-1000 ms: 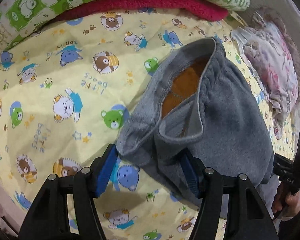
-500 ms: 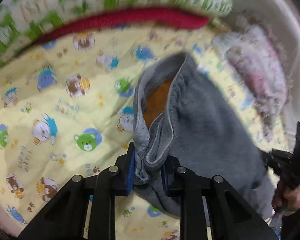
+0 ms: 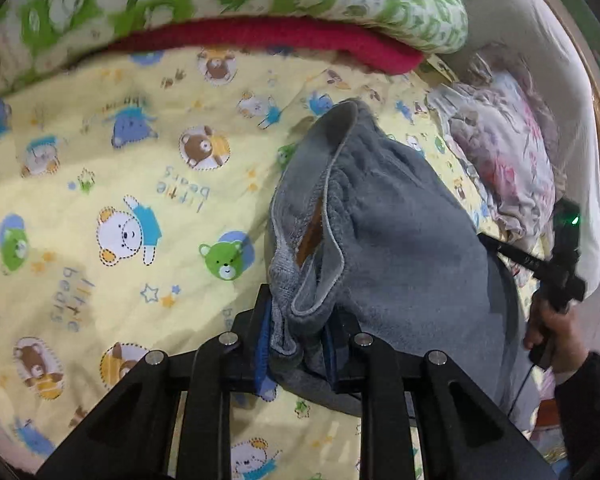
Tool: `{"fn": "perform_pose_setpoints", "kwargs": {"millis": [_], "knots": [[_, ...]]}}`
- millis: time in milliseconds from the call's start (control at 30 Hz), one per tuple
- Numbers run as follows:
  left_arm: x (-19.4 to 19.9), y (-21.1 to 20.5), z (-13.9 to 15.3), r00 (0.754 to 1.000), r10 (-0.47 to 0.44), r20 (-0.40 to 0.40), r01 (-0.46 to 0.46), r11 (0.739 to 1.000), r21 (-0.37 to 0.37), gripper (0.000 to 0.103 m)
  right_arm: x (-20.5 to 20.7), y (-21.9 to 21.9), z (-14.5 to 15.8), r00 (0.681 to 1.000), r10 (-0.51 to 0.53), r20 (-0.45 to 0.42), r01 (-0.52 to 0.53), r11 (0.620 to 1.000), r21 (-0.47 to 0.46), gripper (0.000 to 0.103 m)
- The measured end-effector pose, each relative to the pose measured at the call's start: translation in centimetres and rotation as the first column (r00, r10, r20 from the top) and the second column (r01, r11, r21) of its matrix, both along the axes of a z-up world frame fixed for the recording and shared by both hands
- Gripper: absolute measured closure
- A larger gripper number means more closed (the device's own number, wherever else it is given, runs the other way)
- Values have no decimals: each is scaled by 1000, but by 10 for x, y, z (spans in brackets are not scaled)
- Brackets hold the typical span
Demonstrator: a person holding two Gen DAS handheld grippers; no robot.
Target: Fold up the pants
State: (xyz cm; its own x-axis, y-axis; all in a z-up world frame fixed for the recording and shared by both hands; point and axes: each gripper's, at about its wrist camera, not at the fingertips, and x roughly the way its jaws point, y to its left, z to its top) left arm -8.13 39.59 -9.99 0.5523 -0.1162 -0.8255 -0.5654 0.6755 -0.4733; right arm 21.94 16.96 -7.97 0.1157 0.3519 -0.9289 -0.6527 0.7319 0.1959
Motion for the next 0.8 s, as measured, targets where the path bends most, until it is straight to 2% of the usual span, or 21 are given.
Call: {"fn": "perform_pose_setpoints", "kwargs": {"millis": [67,133,200,300,467,533,600,633,733,800], "knots": [[-1,-2,13,999,-33,20,32,999,31,80,4,-11,2,998,-55,-9,55,998,30,95],[-3,-6,25,997,-75,21,73,995,65,78,4,-24,18,994,-109,20,107,992,60,70],[-1,-10,33,995,-102,-6,102,991,84,72,2,-39,37,989,-139,45,132,984,122,63],[-10,-8,45,992,-123,-35,126,986,104,67,-8,-62,65,985,-165,50,154,972,180,63],[-43,1,60,996,-76,-55,83,988,130,65,-47,-105,90,981,-193,-4,187,948,259,63],[-48,1,65,995,-75,-58,82,988,131,65,-65,-114,92,982,-183,-41,187,942,279,63],[-49,0,71,996,-70,-58,78,987,143,65,-91,-127,91,983,-178,-40,183,947,266,63],[-47,-2,77,996,-79,-33,83,987,139,65,-100,-128,90,983,-181,-42,185,948,257,63],[-35,-15,90,992,-127,15,124,984,127,65,-131,-151,82,973,-218,-83,231,942,242,63],[-20,-31,94,984,-178,30,174,978,116,59,-146,-164,78,963,-250,-98,266,935,234,63]]}}
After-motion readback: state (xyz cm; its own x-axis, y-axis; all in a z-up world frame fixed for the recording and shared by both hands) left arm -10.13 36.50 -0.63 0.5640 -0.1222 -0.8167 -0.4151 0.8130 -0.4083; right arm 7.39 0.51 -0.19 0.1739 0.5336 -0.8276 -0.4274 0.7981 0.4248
